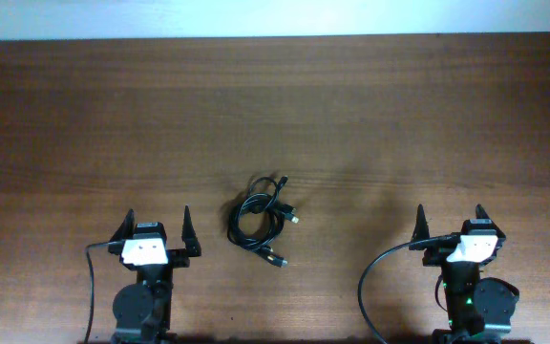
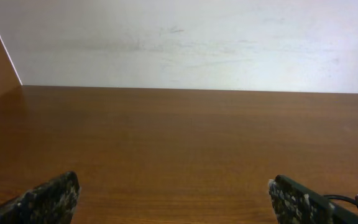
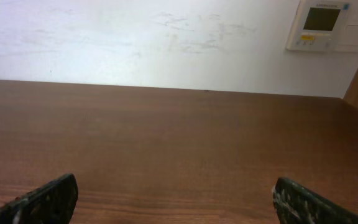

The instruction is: Untangle cables

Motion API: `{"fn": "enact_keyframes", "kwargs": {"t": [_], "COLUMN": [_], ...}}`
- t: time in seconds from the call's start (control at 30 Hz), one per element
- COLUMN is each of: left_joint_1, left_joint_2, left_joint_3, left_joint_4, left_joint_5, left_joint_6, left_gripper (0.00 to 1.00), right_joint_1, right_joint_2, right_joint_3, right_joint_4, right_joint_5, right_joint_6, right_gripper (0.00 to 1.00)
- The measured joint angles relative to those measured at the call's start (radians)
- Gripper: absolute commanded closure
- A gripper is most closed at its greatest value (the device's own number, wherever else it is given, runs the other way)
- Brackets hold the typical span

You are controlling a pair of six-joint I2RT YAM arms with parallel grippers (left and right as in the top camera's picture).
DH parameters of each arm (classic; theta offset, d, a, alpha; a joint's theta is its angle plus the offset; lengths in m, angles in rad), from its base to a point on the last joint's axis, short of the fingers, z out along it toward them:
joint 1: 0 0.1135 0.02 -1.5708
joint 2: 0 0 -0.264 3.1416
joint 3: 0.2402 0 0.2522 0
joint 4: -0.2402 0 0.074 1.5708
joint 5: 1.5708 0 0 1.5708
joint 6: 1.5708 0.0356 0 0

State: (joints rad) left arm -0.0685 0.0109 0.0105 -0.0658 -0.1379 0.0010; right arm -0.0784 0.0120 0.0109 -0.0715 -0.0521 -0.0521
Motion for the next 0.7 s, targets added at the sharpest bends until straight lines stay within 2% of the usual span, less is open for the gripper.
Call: {"fn": "enact_keyframes", "kwargs": {"t": [0.7], "left_joint_1": [0.000], "left_joint_2": [0.000], "left_joint_3": [0.000], "left_joint_4": [0.000], "left_joint_5": [0.027], "left_joint_6": [0.000], "left_gripper": [0.01], "right_joint_1": [0.000], "right_joint_2": [0.000], "right_joint_3": [0.000], "right_joint_4": [0.000], "right_joint_5": [0.000], "right_joint_6": [0.000], "right_gripper": [0.01]}}
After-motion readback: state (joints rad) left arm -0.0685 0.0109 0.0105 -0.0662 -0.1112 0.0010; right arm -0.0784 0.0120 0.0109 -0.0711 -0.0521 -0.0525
